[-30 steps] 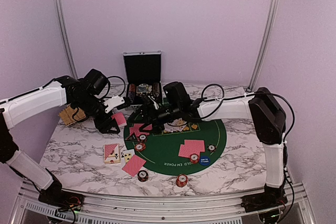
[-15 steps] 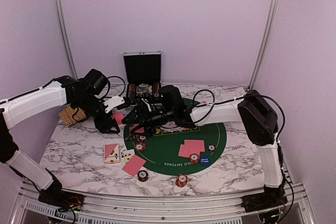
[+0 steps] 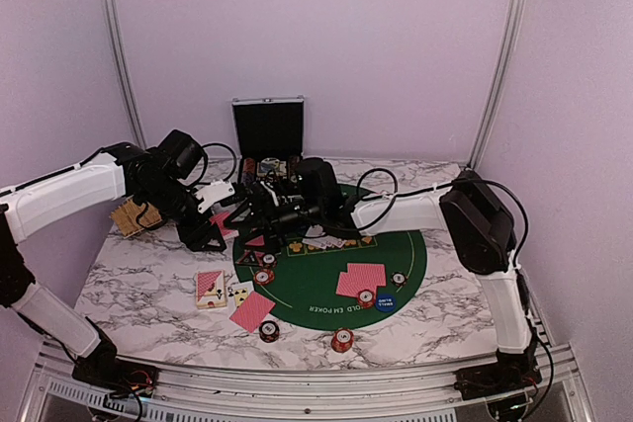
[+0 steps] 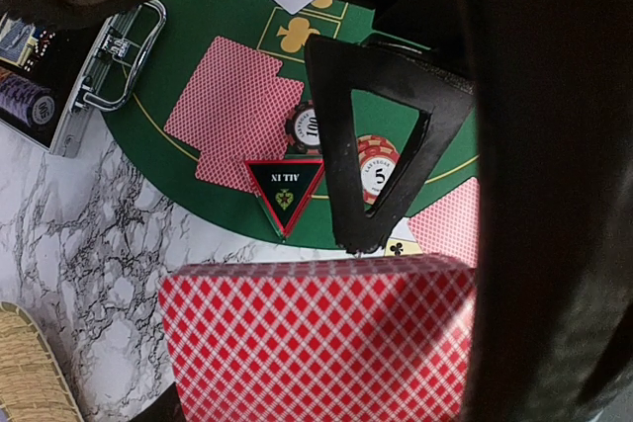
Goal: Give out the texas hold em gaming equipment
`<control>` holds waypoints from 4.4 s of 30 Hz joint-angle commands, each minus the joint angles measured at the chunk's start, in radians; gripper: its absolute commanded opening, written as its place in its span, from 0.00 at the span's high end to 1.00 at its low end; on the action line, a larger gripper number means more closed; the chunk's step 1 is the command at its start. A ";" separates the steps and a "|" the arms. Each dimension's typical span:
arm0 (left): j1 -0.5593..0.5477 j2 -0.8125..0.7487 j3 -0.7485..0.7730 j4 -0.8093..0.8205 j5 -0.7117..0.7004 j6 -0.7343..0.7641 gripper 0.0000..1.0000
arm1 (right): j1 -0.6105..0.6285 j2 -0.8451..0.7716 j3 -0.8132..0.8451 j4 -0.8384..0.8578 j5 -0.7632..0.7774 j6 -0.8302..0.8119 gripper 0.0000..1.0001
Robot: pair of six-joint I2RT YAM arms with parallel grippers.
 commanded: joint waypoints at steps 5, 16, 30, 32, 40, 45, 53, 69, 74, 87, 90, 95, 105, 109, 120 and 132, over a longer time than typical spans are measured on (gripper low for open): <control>0.005 -0.009 0.018 -0.017 0.008 -0.002 1.00 | 0.027 0.082 0.123 0.010 -0.012 0.033 0.08; 0.004 -0.009 0.020 -0.017 0.021 -0.001 1.00 | 0.044 0.161 0.195 0.094 -0.009 0.131 0.11; 0.004 -0.013 0.024 -0.019 0.051 0.003 1.00 | 0.034 0.234 0.251 0.130 0.022 0.214 0.18; 0.004 -0.017 0.022 -0.019 0.046 0.010 1.00 | 0.027 0.224 0.236 0.123 0.028 0.211 0.20; 0.005 -0.023 0.010 -0.019 0.035 0.016 1.00 | -0.005 0.137 0.137 0.084 0.041 0.152 0.29; 0.005 -0.023 0.004 -0.019 0.032 0.017 1.00 | -0.016 0.096 0.071 0.114 0.037 0.150 0.37; 0.005 -0.022 -0.003 -0.018 0.027 0.014 1.00 | -0.030 0.054 0.046 0.126 0.021 0.151 0.53; 0.005 -0.018 -0.012 -0.016 0.005 0.012 1.00 | -0.059 -0.056 -0.060 0.168 0.021 0.162 0.76; 0.005 -0.017 -0.012 -0.015 0.005 0.011 1.00 | -0.060 -0.060 -0.085 0.251 0.009 0.222 0.79; 0.005 -0.013 -0.014 -0.016 0.005 0.010 1.00 | -0.029 -0.023 -0.028 0.234 -0.010 0.220 0.75; 0.005 -0.014 -0.014 -0.016 0.004 0.011 1.00 | -0.028 -0.016 -0.026 0.233 -0.010 0.222 0.78; 0.005 -0.016 -0.017 -0.016 0.003 0.010 1.00 | -0.040 -0.028 -0.031 0.228 -0.011 0.220 0.91; 0.005 -0.018 -0.017 -0.014 0.003 0.008 1.00 | -0.099 -0.125 -0.143 0.227 -0.017 0.193 1.00; 0.005 -0.017 -0.015 -0.015 0.004 0.005 1.00 | -0.129 -0.170 -0.216 0.270 -0.029 0.208 1.00; 0.005 -0.016 -0.014 -0.016 0.004 0.006 1.00 | -0.294 -0.318 -0.455 0.197 -0.038 0.104 1.00; 0.005 -0.013 -0.008 -0.015 0.013 0.002 1.00 | -0.452 -0.287 -0.551 -0.138 0.036 -0.226 1.00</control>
